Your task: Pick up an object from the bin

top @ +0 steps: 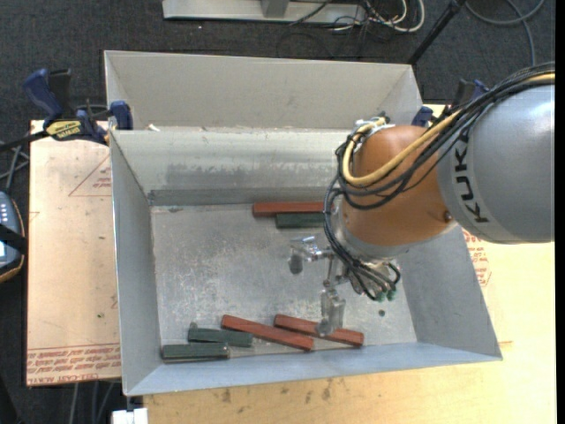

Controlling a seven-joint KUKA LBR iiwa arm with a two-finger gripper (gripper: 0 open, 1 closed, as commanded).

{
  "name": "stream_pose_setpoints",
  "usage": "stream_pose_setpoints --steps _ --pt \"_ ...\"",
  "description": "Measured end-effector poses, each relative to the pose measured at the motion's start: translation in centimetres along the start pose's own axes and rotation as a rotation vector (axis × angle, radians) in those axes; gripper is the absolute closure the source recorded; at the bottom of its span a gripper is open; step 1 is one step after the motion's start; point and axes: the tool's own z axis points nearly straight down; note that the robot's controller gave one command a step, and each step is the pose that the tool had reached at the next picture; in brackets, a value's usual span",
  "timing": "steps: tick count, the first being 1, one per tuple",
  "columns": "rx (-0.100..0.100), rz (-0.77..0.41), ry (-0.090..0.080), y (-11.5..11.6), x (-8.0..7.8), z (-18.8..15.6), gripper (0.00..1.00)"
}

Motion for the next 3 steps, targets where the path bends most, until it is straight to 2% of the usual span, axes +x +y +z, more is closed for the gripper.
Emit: stream_pose_setpoints --steps 1,2,3 --pt "0.0 -0.105 0.002 2.1 0.9 6.2 0.0" --pt "-0.001 -0.105 0.006 1.0 0.2 9.6 1.0" --pt "-0.001 -0.104 0.005 1.0 0.2 9.6 1.0"
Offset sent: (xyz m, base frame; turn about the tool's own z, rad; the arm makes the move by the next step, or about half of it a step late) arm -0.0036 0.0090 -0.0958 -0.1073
